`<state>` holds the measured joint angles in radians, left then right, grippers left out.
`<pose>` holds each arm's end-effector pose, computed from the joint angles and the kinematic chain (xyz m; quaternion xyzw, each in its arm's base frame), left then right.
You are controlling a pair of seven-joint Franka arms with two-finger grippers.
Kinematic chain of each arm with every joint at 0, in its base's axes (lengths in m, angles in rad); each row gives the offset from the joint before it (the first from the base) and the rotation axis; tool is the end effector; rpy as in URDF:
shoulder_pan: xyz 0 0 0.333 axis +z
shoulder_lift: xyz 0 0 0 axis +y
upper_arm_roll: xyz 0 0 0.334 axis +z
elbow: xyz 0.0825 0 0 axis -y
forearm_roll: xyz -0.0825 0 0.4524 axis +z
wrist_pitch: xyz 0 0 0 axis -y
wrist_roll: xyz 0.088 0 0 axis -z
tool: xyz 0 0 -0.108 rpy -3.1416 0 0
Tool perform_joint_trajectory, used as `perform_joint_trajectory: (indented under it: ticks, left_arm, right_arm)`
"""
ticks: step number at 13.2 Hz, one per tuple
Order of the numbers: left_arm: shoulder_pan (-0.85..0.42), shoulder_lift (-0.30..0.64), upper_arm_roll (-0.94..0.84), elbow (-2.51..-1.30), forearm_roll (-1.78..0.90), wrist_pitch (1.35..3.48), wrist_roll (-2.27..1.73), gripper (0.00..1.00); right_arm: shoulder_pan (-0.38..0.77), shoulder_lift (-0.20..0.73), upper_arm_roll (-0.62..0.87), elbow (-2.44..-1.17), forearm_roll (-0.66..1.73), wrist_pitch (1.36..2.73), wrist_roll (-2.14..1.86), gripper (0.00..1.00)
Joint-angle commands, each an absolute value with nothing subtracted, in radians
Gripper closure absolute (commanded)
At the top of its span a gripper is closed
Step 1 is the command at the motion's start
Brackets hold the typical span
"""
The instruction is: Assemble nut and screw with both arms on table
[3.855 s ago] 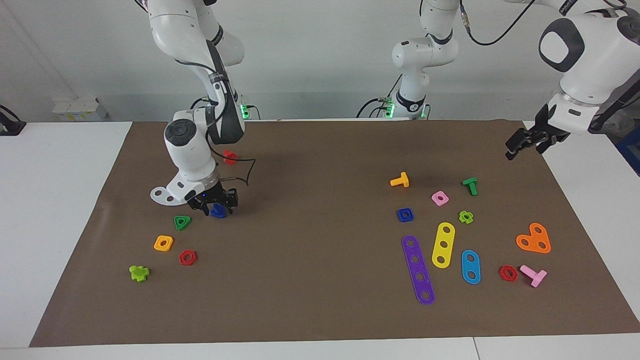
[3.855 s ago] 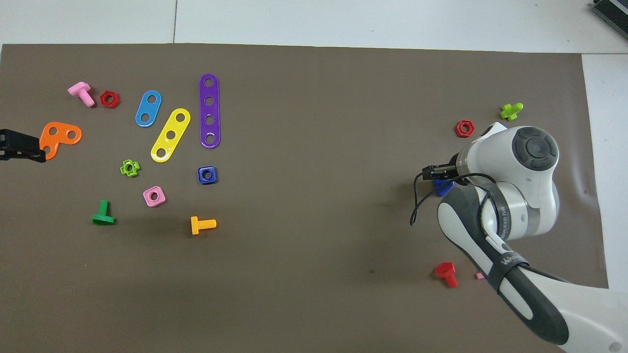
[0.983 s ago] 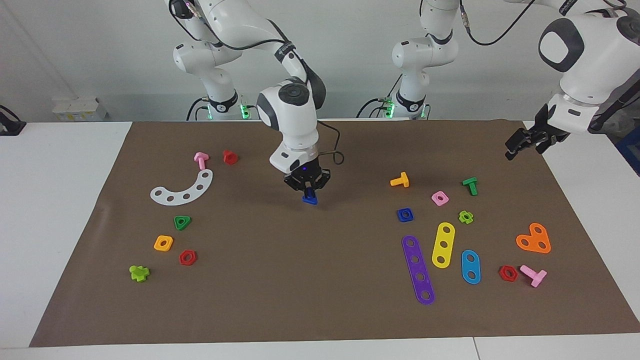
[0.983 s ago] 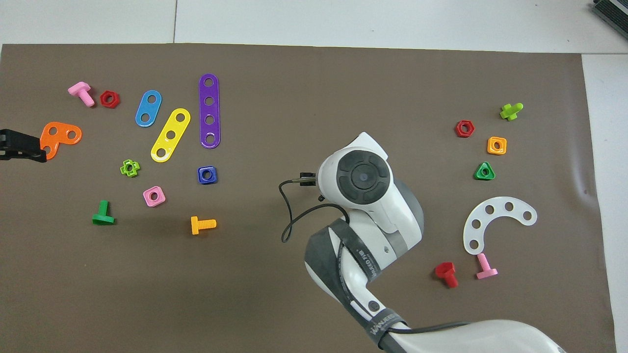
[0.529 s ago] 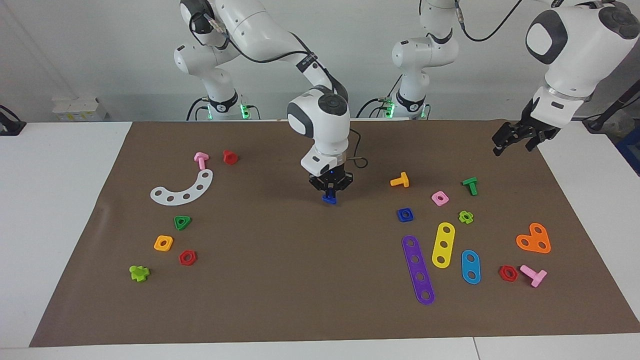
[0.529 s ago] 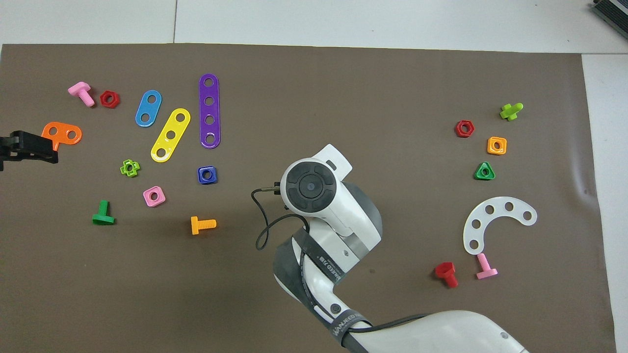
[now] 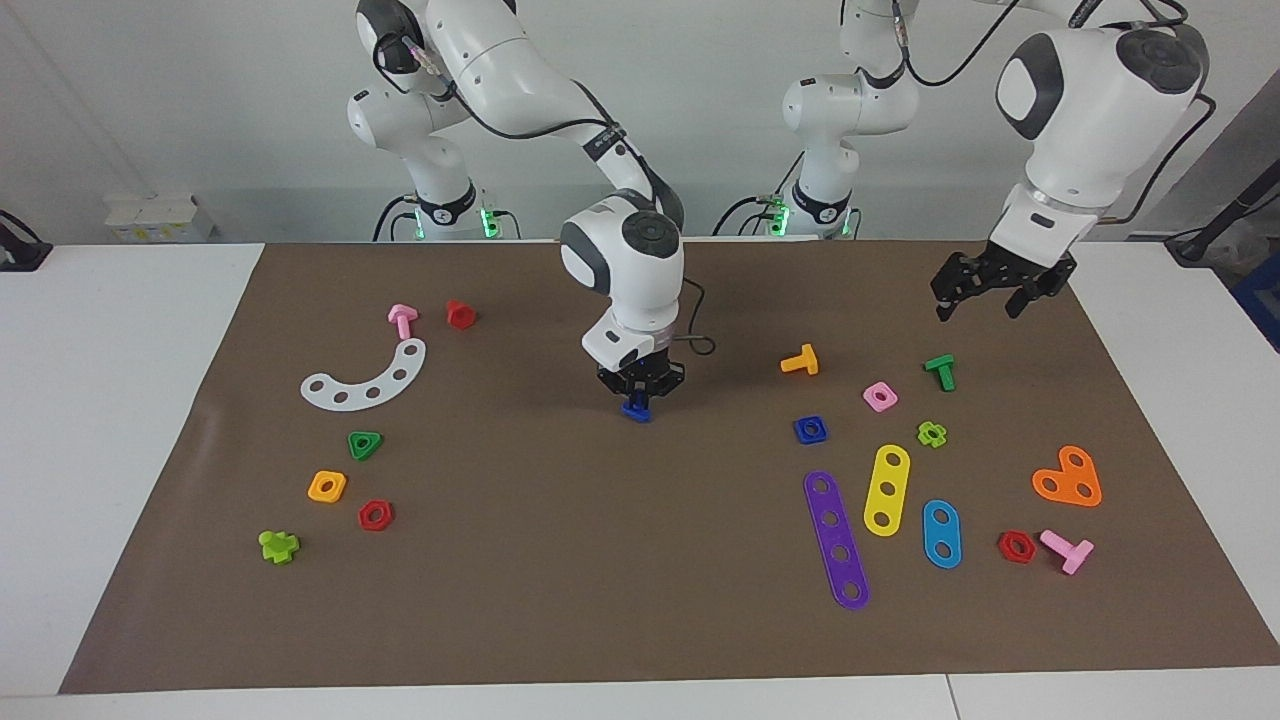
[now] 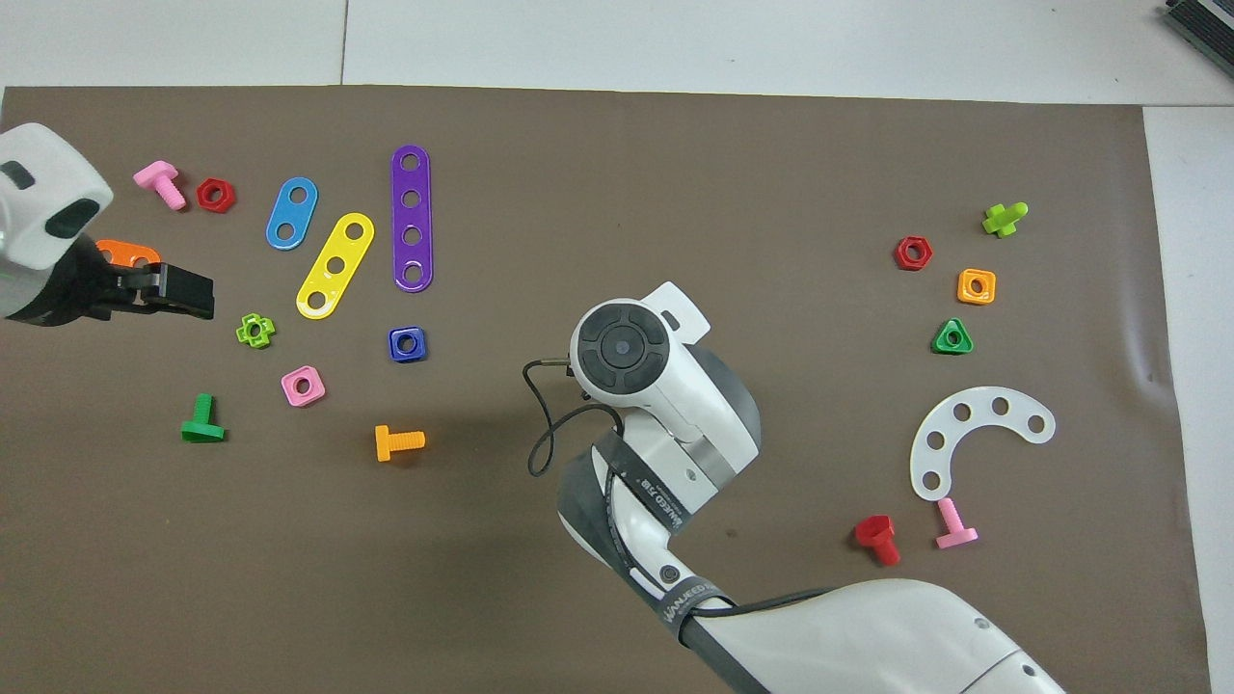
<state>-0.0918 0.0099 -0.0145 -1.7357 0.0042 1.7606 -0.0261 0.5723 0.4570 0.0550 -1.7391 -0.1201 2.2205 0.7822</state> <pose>0.6317 -0.0670 0.5621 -0.9992 0.0405 -0.0076 0.0015 0.5929 0.4212 0.2931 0.9983 -0.0446 0.0332 0.0193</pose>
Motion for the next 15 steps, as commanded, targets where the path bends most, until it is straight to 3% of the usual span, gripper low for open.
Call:
perform_joint_trajectory:
  ticks: [1,2,6,12,15]
  left_arm:
    - [-0.146,0.063,-0.005,-1.776,0.008,1.848,-0.037,0.04]
    - [-0.158,0.081,-0.003,-1.813,-0.009,1.914,-0.05,0.04]
    - [-0.187,0.104,-0.005,-2.046,-0.021,2.282,-0.146,0.04]
    - [-0.287,0.288,-0.003,-2.051,-0.021,2.492,-0.297,0.08]
    - [-0.288,0.304,-0.002,-2.071,-0.02,2.505,-0.292,0.12]
  right_arm:
    - [0.554,0.445,0.064,-1.758,-0.135,2.217,0.772,0.24]
    - [0.539,0.437,0.064,-1.758,-0.137,2.214,0.77,0.03]
    - [0.454,0.326,0.066,-1.779,-0.127,2.175,0.743,0.02]
    - [0.26,0.14,0.066,-1.79,-0.112,2.01,0.553,0.02]
    - [0.14,0.08,0.064,-1.779,-0.017,1.956,0.41,0.02]
